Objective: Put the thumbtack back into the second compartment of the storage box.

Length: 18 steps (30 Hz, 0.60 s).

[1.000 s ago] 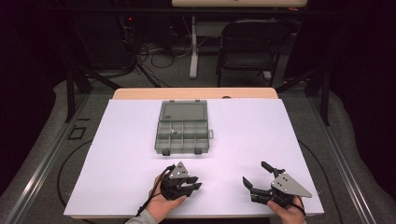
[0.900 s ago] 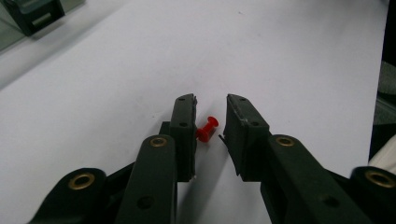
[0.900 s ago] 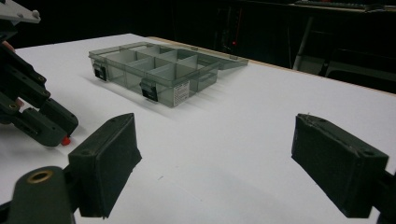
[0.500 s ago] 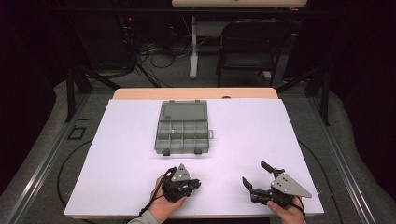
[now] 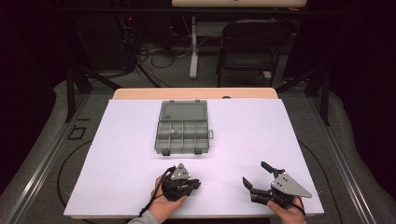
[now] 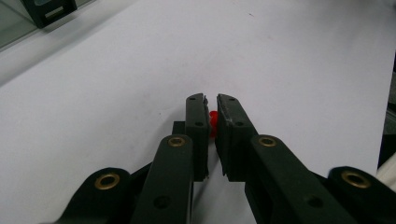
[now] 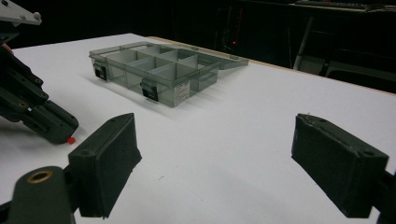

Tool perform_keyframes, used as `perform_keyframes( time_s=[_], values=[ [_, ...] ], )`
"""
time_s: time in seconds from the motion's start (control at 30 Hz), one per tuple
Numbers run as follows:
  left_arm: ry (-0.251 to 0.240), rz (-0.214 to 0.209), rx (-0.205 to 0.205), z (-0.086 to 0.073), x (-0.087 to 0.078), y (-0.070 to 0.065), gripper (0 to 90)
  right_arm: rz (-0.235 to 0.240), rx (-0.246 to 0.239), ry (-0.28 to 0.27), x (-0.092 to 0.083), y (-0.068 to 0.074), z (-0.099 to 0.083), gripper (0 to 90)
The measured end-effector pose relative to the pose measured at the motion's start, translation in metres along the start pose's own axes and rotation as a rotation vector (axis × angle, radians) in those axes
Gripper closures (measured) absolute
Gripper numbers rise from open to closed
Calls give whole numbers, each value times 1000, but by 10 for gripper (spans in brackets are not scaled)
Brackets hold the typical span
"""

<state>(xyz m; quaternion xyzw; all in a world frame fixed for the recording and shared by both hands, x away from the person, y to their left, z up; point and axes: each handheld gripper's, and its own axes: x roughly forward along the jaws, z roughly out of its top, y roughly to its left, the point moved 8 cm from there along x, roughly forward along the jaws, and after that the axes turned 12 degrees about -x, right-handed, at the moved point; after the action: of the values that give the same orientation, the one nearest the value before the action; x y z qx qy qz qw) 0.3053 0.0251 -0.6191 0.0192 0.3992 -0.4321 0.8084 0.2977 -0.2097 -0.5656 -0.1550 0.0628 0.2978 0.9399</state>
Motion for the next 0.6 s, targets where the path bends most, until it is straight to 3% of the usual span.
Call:
perform_keyframes(
  time_s=[0.6],
  values=[
    [-44, 6, -65, 9, -13, 10, 839, -2, -2, 1, 0, -1, 0, 140]
  ],
)
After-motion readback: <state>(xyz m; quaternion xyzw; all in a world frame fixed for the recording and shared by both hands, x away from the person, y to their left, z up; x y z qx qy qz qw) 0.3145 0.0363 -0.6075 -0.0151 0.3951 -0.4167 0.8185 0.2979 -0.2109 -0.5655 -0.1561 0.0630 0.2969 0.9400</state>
